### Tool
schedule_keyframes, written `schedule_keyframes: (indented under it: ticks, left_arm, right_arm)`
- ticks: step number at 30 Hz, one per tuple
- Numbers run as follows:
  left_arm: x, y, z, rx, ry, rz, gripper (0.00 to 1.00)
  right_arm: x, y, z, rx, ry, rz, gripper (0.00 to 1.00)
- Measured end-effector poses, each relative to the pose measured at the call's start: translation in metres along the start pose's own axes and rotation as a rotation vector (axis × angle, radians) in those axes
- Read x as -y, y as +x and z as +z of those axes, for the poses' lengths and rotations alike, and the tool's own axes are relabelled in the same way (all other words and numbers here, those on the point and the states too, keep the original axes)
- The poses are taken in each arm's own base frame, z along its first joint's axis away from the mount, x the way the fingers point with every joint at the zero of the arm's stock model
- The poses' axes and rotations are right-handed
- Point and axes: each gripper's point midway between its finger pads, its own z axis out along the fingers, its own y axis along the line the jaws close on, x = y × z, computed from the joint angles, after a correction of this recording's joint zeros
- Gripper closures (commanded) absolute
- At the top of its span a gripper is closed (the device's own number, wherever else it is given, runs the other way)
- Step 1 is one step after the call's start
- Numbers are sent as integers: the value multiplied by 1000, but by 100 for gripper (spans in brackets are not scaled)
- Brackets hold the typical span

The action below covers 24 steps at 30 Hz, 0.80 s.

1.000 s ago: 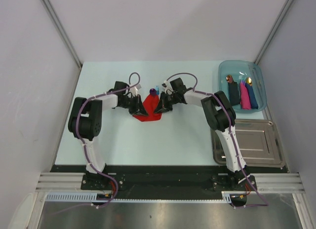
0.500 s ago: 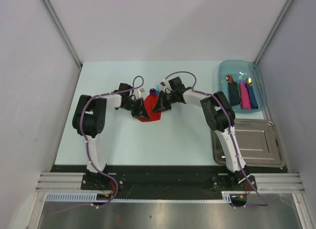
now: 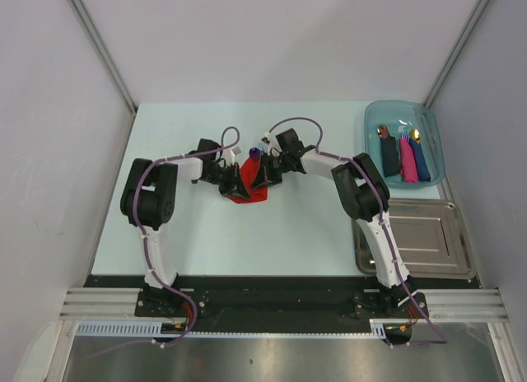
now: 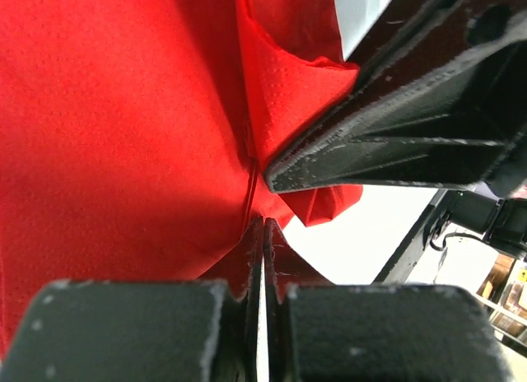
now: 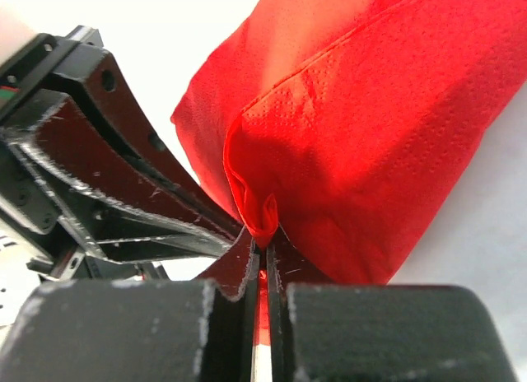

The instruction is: Place the utensils on the paper napkin and roll it up

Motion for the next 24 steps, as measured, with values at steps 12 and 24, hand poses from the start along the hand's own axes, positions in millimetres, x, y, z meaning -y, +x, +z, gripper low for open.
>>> schedule_keyframes:
  ticks: [12, 24]
  left_arm:
    - [-11, -22, -48, 180, 28, -40, 84]
    - [15, -90, -54, 326, 94, -37, 69]
  right_arm:
    - [3, 2, 4, -7, -15, -44, 75]
    - [-10, 1, 5, -6, -89, -68, 55]
